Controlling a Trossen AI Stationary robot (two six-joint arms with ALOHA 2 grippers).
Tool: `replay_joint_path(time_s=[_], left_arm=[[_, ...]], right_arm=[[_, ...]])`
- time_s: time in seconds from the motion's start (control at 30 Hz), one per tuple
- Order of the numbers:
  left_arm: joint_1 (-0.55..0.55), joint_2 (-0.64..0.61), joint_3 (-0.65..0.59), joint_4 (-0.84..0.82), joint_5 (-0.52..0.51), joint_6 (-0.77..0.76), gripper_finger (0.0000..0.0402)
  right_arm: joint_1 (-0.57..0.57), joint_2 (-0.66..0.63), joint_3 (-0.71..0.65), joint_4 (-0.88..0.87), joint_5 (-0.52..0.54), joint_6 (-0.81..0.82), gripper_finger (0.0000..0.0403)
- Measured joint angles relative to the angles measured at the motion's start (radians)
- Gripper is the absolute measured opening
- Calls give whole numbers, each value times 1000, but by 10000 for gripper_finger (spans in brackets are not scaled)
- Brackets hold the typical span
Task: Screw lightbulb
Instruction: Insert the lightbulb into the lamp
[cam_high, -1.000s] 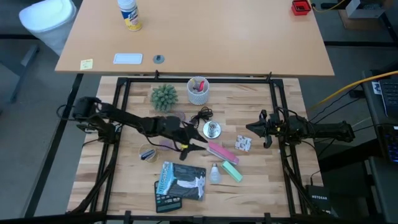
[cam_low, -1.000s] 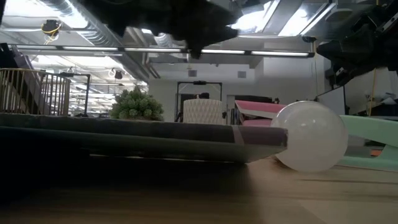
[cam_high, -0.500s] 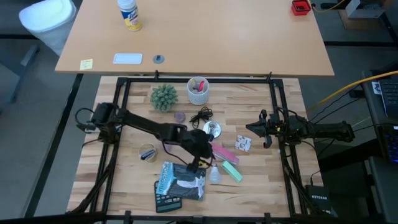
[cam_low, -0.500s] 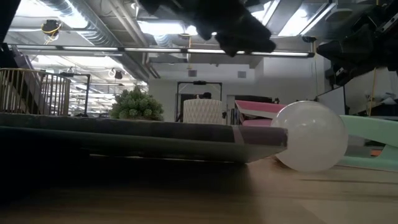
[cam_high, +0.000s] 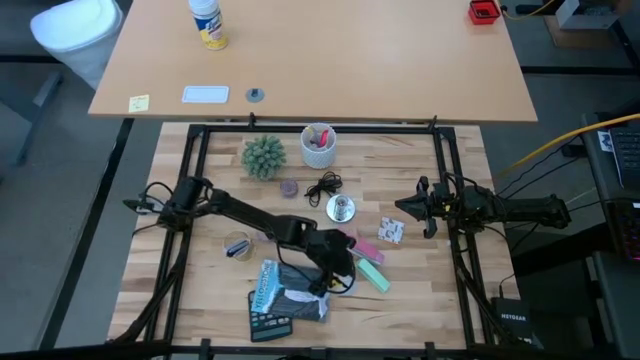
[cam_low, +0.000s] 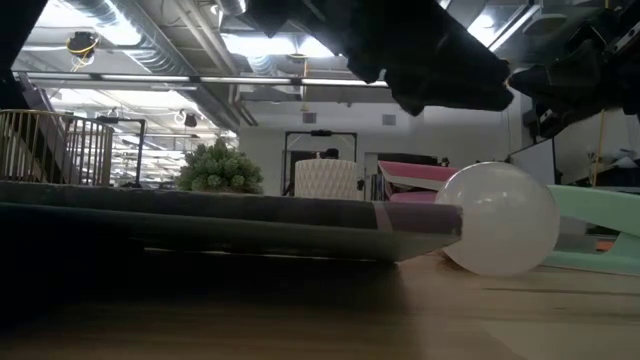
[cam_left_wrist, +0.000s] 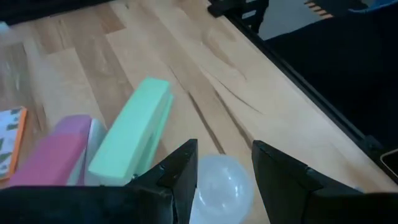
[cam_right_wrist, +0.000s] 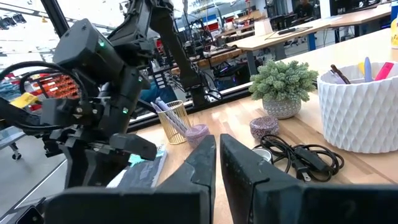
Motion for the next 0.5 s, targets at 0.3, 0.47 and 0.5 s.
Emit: replay_joint_path(time_s=[0.3, 0.47, 0.5], left_arm=[[-1, 39, 1, 37, 22, 90, 143], [0, 56, 0, 60, 60, 110, 143], [-1, 56, 0, 59, 67, 109, 143]], right_arm=[[0, 0, 0, 1, -1, 5, 28], [0, 0, 0, 1, -2, 6, 28], [0, 0, 0, 1, -2, 6, 28]])
